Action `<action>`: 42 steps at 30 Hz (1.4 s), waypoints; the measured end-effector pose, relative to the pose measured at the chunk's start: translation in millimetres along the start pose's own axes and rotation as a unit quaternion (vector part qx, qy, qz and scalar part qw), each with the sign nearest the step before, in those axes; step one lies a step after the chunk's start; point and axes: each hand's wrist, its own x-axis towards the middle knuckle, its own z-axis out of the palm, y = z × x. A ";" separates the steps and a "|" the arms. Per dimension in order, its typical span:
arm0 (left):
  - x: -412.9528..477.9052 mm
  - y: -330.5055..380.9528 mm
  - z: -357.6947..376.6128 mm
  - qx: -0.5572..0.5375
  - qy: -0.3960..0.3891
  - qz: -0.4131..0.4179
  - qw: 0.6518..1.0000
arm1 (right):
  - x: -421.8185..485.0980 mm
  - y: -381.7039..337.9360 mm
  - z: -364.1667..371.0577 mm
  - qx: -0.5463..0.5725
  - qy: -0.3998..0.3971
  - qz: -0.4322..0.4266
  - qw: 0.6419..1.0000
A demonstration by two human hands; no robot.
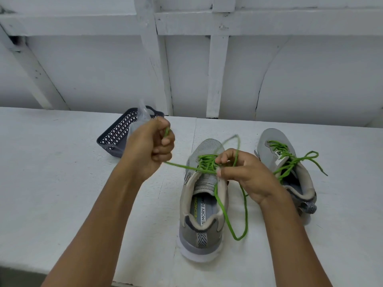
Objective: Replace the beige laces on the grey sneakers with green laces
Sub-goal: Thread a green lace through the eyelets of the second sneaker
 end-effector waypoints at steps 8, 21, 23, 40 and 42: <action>-17.2 14.8 -29.7 0.546 -0.214 0.011 0.810 | -5.5 -8.6 -5.2 -0.065 0.023 -0.019 0.997; -21.2 21.6 -32.8 0.586 -0.193 -0.053 0.785 | -15.5 -10.3 1.2 -0.141 0.060 0.080 0.985; -27.4 22.2 -35.4 0.571 -0.230 -0.032 0.787 | -17.2 -9.3 2.0 -0.132 0.056 0.083 0.986; -11.8 -13.7 -41.7 0.323 -0.210 -0.035 0.922 | -4.7 12.8 4.2 -0.229 0.055 -0.037 0.971; -9.2 -15.2 -39.3 0.351 -0.197 -0.038 0.914 | 0.8 14.0 7.6 -0.244 0.070 -0.043 0.966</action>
